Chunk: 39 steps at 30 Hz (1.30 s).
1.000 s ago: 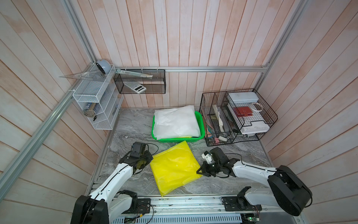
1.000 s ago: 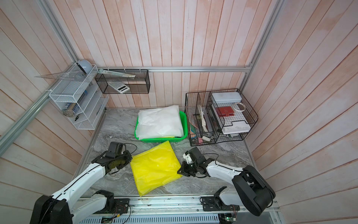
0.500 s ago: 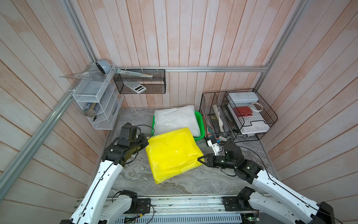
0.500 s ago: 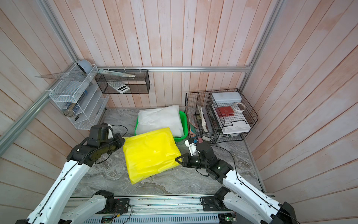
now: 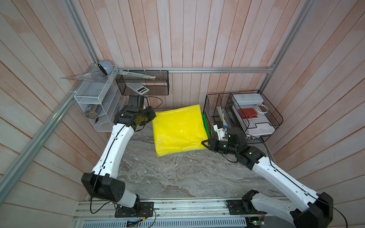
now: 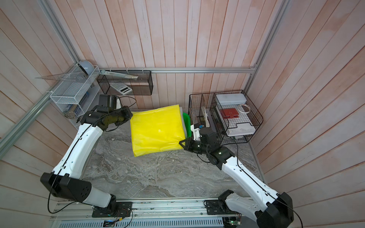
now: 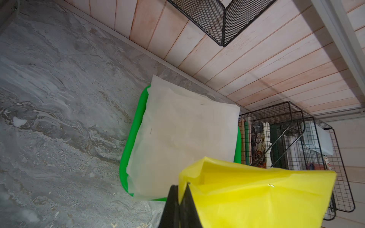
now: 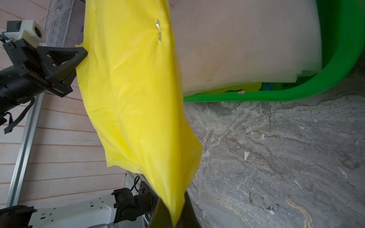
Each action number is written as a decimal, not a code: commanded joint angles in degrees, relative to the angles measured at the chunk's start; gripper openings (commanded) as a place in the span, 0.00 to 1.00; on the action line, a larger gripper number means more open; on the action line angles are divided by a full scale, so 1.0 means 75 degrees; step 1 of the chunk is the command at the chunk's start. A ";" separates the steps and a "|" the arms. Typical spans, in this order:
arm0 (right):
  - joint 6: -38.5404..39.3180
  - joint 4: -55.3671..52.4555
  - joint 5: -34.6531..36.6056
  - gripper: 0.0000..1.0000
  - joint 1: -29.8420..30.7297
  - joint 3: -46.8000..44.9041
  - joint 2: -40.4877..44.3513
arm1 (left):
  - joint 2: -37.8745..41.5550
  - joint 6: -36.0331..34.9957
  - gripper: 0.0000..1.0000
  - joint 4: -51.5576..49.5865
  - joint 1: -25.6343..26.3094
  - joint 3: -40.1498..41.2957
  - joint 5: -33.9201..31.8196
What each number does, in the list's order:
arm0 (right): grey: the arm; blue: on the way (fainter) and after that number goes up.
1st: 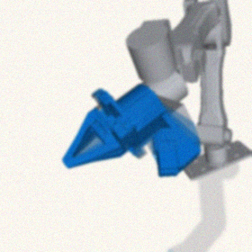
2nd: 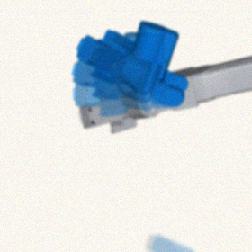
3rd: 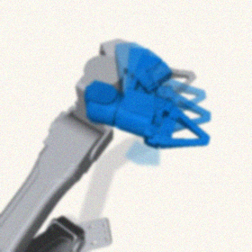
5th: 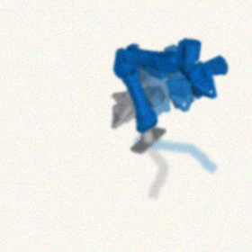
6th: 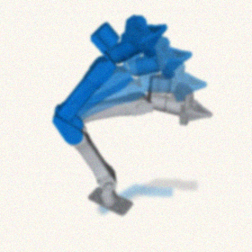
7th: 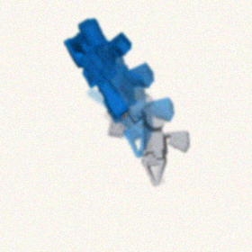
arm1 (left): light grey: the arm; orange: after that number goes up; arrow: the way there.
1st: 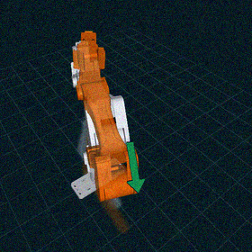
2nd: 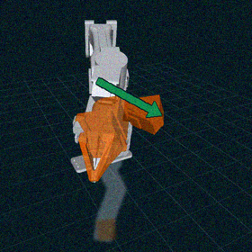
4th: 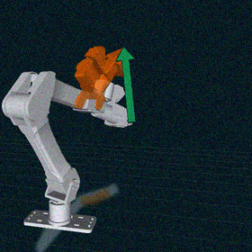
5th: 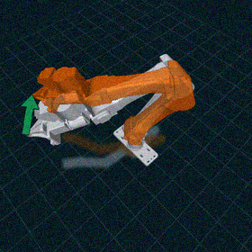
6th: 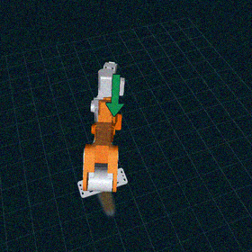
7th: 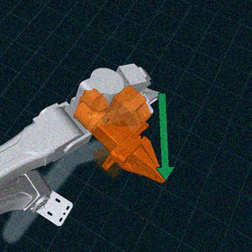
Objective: Put the folded raincoat in the basket
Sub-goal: Pick up the raincoat from the center of the board, then place the raincoat in the basket.
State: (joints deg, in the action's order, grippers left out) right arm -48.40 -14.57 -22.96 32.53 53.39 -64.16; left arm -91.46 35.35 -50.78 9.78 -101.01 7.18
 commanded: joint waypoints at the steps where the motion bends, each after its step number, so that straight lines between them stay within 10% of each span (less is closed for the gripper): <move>1: 0.0121 -0.0087 0.0106 0.00 -0.0333 0.0529 -0.0677 | -0.1100 -0.0257 0.00 0.0251 -0.0265 -0.0926 0.0396; 18: -0.0215 0.0997 -0.0863 0.00 -0.1245 0.2053 -0.4077 | -0.6105 -0.0286 0.00 -0.0158 -0.0554 -0.5894 0.1480; 23: -0.0325 0.1132 -0.1143 0.00 -0.1256 0.2145 -0.4545 | -0.6388 -0.0237 0.05 0.0085 -0.0574 -0.5757 0.1537; 29: -0.0330 0.1216 -0.1158 0.00 -0.1267 0.2054 -0.4706 | -0.6369 -0.0234 0.45 0.0135 -0.0665 -0.5513 0.1666; 39: -0.0330 0.1157 -0.1359 0.04 -0.1330 0.1967 -0.4642 | -0.5047 -0.0284 0.61 0.0424 -0.0683 -0.4051 0.1573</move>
State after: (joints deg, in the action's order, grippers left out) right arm -50.85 -6.02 -31.64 22.98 68.29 -99.00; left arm -132.44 32.80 -46.37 5.04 -134.39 19.18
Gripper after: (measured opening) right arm 0.067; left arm 0.608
